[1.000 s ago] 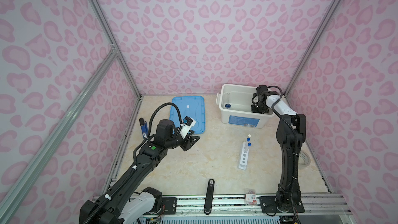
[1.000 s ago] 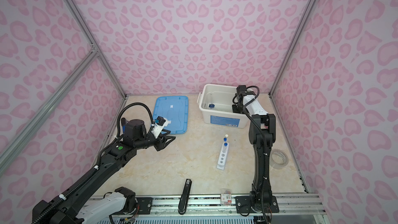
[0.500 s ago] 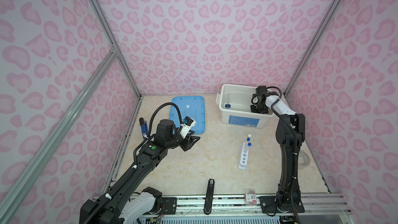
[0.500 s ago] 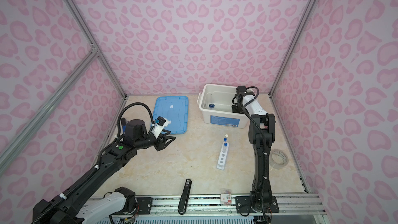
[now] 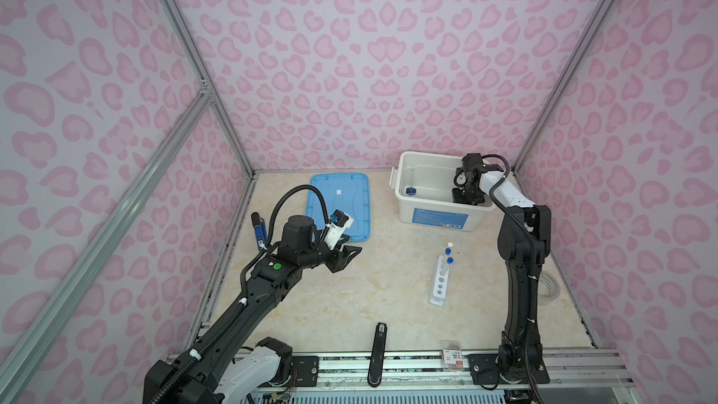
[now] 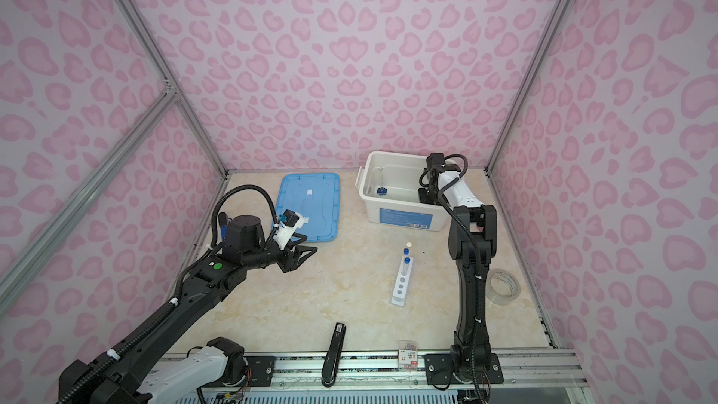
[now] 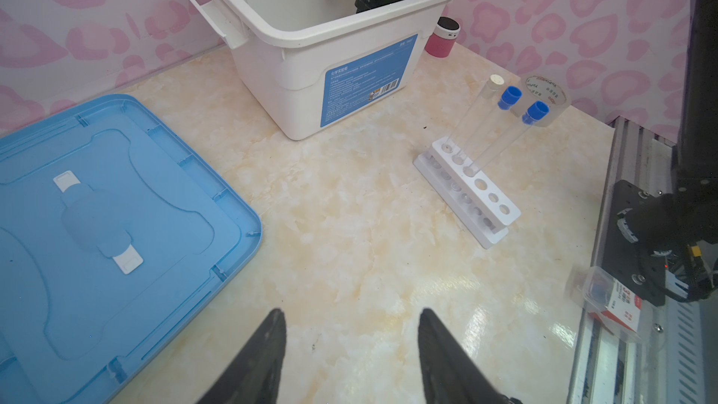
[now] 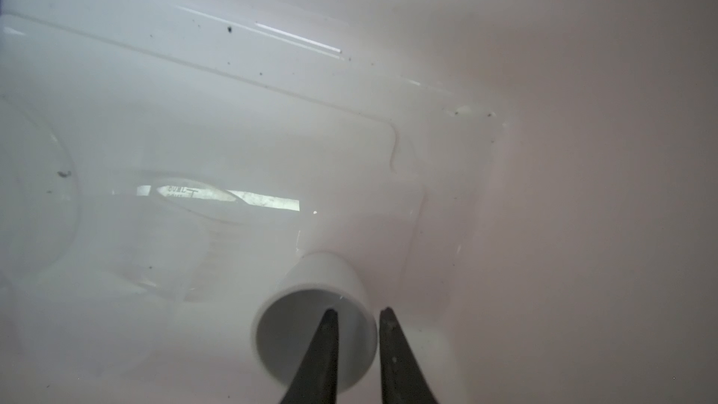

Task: Organize the chemistry lab equipment
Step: 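Open the right gripper and raise it out of the bin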

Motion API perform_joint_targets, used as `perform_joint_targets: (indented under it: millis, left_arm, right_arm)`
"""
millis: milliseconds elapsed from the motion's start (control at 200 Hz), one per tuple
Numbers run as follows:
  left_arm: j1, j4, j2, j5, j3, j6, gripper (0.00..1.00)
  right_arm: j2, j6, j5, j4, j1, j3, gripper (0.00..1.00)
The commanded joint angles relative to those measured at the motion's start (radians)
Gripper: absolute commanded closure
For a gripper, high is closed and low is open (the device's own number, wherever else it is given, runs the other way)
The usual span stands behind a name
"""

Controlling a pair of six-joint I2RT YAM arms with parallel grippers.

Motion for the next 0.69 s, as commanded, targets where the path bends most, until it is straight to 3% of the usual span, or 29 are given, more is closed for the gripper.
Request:
perform_joint_targets:
  millis: [0,275,690]
  left_arm:
    - [0.001,0.010,-0.011,0.002,0.008,0.010,0.42]
    - [0.000,0.010,-0.031,0.002,0.005,0.011,0.41]
    - [0.002,0.057,-0.054,-0.016,0.017,-0.080,0.40]
  right_arm:
    - [-0.014,-0.009,0.012,-0.021,-0.002,0.015,0.75]
    - [-0.094,-0.016,0.006,-0.036,-0.002,0.026,0.65]
    - [-0.338,-0.015,-0.075,0.015,0.026,-0.049,0.61]
